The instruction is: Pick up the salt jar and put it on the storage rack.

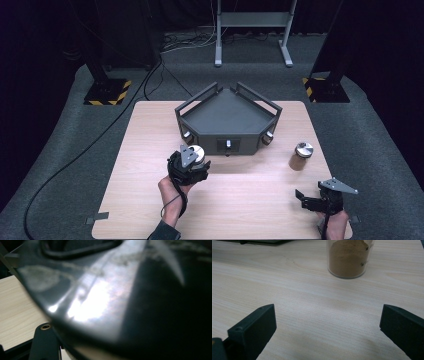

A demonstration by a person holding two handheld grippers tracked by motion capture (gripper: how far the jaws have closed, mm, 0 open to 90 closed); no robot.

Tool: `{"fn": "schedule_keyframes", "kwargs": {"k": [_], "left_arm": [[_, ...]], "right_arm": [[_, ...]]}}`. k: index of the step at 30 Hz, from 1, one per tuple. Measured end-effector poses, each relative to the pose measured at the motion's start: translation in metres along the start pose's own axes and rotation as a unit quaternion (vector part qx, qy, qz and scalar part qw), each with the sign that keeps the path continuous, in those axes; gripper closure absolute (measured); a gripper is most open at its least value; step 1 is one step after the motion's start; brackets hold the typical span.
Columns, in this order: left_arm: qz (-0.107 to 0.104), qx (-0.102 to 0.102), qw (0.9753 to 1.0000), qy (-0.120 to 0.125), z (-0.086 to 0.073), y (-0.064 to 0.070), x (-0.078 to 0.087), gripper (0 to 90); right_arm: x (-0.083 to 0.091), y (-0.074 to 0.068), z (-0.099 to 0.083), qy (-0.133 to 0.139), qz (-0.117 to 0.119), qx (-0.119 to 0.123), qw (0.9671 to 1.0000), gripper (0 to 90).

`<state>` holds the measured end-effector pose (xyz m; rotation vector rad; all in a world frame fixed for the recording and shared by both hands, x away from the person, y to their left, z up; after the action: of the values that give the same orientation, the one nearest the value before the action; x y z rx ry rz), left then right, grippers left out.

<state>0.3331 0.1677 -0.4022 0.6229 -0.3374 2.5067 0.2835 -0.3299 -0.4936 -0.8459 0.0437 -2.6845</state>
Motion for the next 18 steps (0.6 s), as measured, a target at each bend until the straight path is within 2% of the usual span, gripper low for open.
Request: {"fn": "schedule_keyframes", "kwargs": {"k": [18], "left_arm": [[-0.002, 0.000, 1.0000, 0.003, 0.018, -0.005, -0.007, 31.5]], "right_arm": [[0.000, 0.000, 0.000, -0.001, 0.002, -0.001, 1.0000, 0.0]]}}
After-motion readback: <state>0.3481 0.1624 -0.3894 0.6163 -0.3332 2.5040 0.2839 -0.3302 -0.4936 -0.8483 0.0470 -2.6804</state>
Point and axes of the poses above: each handheld gripper's, and its own axes: x roughly backward along the jaws, z roughly out of its top, y roughly to its right, the point moved 8 cm from there along -x, roughly forward along the jaws, and after that the axes turned 3 degrees about -x, right-handed, at the moved point
